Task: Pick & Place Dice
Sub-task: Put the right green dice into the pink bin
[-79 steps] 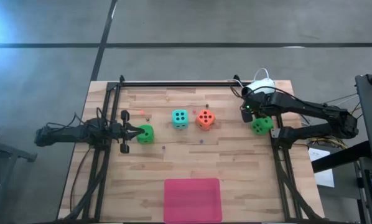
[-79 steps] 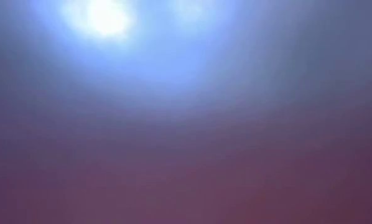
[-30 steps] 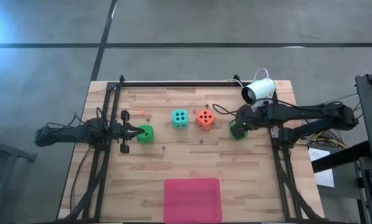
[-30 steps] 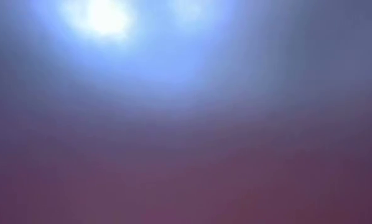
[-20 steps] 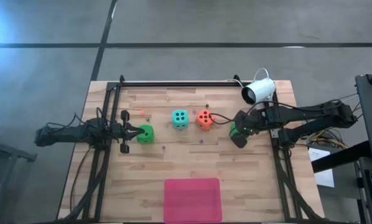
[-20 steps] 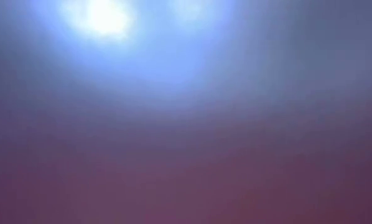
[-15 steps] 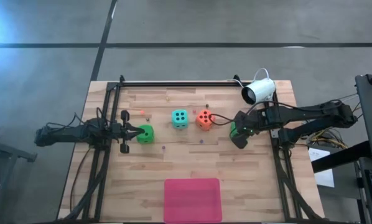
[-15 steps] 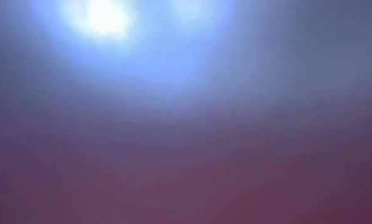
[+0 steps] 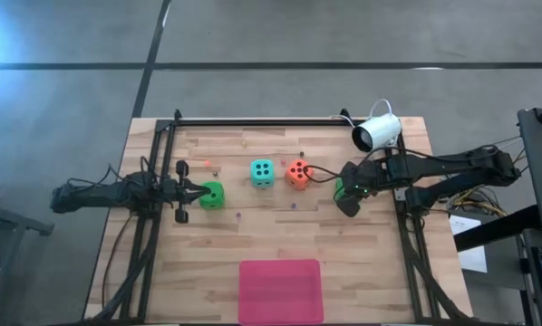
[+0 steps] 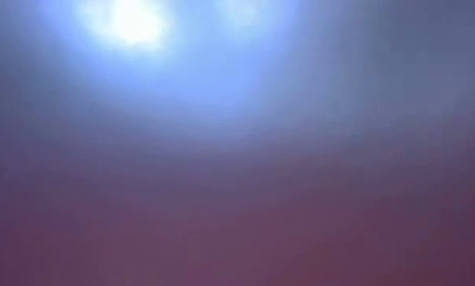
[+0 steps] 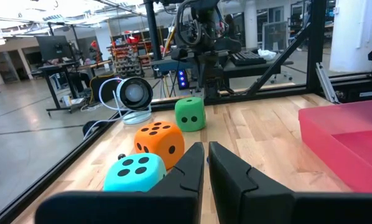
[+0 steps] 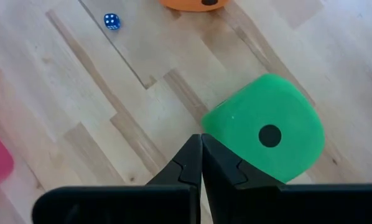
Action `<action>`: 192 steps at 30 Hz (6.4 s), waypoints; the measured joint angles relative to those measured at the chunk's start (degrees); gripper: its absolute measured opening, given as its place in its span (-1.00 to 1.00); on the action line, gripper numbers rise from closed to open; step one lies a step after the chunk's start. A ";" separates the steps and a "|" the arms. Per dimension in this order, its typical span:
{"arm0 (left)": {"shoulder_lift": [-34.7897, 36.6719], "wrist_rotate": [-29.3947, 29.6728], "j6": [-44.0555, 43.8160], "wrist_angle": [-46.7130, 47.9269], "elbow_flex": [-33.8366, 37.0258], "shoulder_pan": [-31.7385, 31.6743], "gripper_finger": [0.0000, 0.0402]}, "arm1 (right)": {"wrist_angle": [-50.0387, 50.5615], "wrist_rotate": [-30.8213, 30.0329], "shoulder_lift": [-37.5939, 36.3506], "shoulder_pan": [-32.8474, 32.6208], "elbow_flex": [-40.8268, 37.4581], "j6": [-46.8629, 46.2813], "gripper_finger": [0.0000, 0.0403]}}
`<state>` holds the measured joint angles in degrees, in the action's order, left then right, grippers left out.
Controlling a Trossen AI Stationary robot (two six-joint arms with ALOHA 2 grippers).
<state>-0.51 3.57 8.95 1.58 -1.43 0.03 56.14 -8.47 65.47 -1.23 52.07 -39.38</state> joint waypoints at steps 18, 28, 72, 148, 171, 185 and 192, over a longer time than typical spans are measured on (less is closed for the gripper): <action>0.01 0.00 0.00 0.00 0.00 -0.02 -0.86 | -1.94 -0.49 0.00 0.16 -0.02 5.27 -0.66; 0.00 0.00 0.00 0.00 0.00 -0.01 -0.86 | -1.95 -0.63 -0.02 0.15 -0.78 8.89 0.04; 0.01 0.00 0.00 0.00 0.00 -0.02 -0.86 | -4.13 6.07 0.00 15.73 -7.69 41.46 0.99; -0.01 0.00 0.00 0.00 0.00 0.01 -0.86 | -7.85 12.14 9.67 21.00 -10.43 47.10 0.95; 0.02 0.00 0.00 0.00 0.00 -0.02 -0.86 | -4.51 7.98 6.27 9.78 -4.27 40.14 0.74; -0.01 0.00 0.00 0.00 0.00 -0.01 -0.86 | 7.05 0.81 14.91 -6.27 13.76 28.29 0.77; -0.01 0.00 0.00 0.00 0.00 0.00 -0.86 | 10.47 0.79 23.02 -13.73 24.05 24.56 0.74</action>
<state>-0.51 3.57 8.95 1.58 -1.43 0.03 66.61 -7.68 88.49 -14.96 76.13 -14.82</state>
